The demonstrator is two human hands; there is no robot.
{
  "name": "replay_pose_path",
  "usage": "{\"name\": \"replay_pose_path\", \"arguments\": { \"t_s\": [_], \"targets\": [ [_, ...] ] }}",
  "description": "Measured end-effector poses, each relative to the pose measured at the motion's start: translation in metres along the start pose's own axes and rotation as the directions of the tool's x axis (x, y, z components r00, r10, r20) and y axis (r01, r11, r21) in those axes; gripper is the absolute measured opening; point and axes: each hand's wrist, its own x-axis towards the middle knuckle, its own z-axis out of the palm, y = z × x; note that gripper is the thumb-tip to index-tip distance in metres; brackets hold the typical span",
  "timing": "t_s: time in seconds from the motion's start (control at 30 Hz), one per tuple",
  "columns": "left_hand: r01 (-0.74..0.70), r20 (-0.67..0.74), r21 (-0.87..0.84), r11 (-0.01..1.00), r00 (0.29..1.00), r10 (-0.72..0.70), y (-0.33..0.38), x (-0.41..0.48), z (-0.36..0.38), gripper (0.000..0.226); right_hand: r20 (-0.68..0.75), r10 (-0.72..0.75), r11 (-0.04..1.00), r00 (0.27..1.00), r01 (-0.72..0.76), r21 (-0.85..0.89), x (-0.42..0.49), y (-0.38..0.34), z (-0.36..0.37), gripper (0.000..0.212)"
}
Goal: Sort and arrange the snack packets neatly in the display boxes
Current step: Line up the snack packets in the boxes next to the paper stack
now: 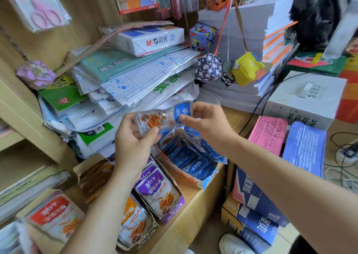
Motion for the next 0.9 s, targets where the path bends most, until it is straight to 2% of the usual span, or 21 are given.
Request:
{"name": "replay_pose_path", "arguments": {
  "t_s": [0.03, 0.07, 0.13, 0.2, 0.27, 0.4, 0.5, 0.67, 0.8, 0.9],
  "targets": [
    [-0.064, 0.008, 0.197, 0.978, 0.998, 0.064, -0.002, 0.000, -0.003, 0.029, -0.023, -0.011, 0.999, 1.000, 0.012, 0.034, 0.002, -0.001, -0.001, 0.013],
    [-0.123, 0.031, 0.413, 0.902, 0.992, 0.120, -0.005, 0.000, -0.007, 0.027, -0.055, -0.032, 0.999, 0.998, 0.034, 0.025, 0.005, -0.001, -0.002, 0.013],
    [-0.208, 0.133, 0.715, 0.668, 0.978, 0.162, -0.010, -0.003, -0.013, 0.029, -0.093, -0.114, 0.989, 0.989, 0.103, -0.110, 0.010, -0.001, -0.009, 0.008],
    [-0.266, 0.246, 0.827, 0.495, 0.963, 0.107, -0.017, -0.005, -0.015, 0.041, -0.086, -0.183, 0.945, 0.979, 0.151, -0.290, 0.013, -0.002, -0.015, 0.006],
    [-0.314, 0.309, 0.852, 0.418, 0.948, 0.082, -0.024, -0.004, -0.015, 0.040, -0.090, -0.211, 0.906, 0.973, 0.160, -0.392, 0.016, 0.000, -0.018, 0.011],
    [-0.320, 0.271, 0.846, 0.426, 0.947, 0.175, -0.029, 0.000, -0.013, 0.015, -0.097, -0.237, 0.892, 0.967, 0.177, -0.415, 0.018, 0.001, -0.016, 0.014],
    [-0.258, 0.183, 0.850, 0.460, 0.962, 0.202, -0.026, 0.005, -0.005, 0.012, -0.071, -0.240, 0.889, 0.968, 0.190, -0.418, 0.020, 0.001, -0.014, 0.016],
    [-0.226, 0.189, 0.884, 0.409, 0.974, 0.128, -0.029, 0.012, 0.006, 0.006, -0.036, -0.219, 0.870, 0.975, 0.178, -0.460, 0.020, 0.006, -0.013, 0.018],
    [-0.233, 0.256, 0.866, 0.443, 0.967, 0.008, -0.029, 0.012, -0.004, 0.003, -0.062, -0.204, 0.902, 0.977, 0.163, -0.401, 0.021, 0.003, -0.016, 0.017],
    [-0.232, 0.260, 0.851, 0.472, 0.966, 0.006, -0.028, 0.010, -0.013, 0.003, -0.080, -0.205, 0.923, 0.975, 0.166, -0.348, 0.021, 0.001, -0.017, 0.016]
  ]
}}
